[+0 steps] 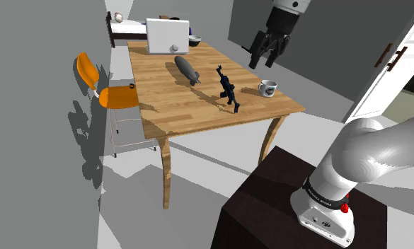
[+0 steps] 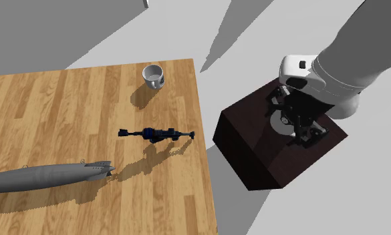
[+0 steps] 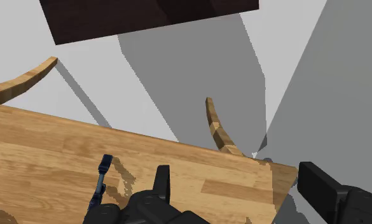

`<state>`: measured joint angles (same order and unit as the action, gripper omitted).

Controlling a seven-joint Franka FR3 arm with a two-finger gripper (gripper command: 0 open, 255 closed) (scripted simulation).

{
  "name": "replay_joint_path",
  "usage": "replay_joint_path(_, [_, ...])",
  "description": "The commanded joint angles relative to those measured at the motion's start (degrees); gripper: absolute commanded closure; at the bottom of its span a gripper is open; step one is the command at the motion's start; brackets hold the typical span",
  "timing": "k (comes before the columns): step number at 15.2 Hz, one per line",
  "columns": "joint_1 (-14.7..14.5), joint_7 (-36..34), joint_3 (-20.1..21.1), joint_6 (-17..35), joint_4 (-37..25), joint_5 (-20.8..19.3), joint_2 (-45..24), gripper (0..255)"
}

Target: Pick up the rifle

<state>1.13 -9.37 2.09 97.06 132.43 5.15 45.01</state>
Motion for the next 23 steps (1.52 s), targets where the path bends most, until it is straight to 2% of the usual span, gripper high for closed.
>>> replay_joint_path(1, [0.00,0.00,0.00,0.00,0.00,0.00,0.00,0])
replay_joint_path(12, [4.55,1.37,-2.83,21.04,3.73,-4.30,-13.67,0])
replay_joint_path(23, [8.59,1.56,-6.12,38.79,-1.46,-7.31,-32.59,0])
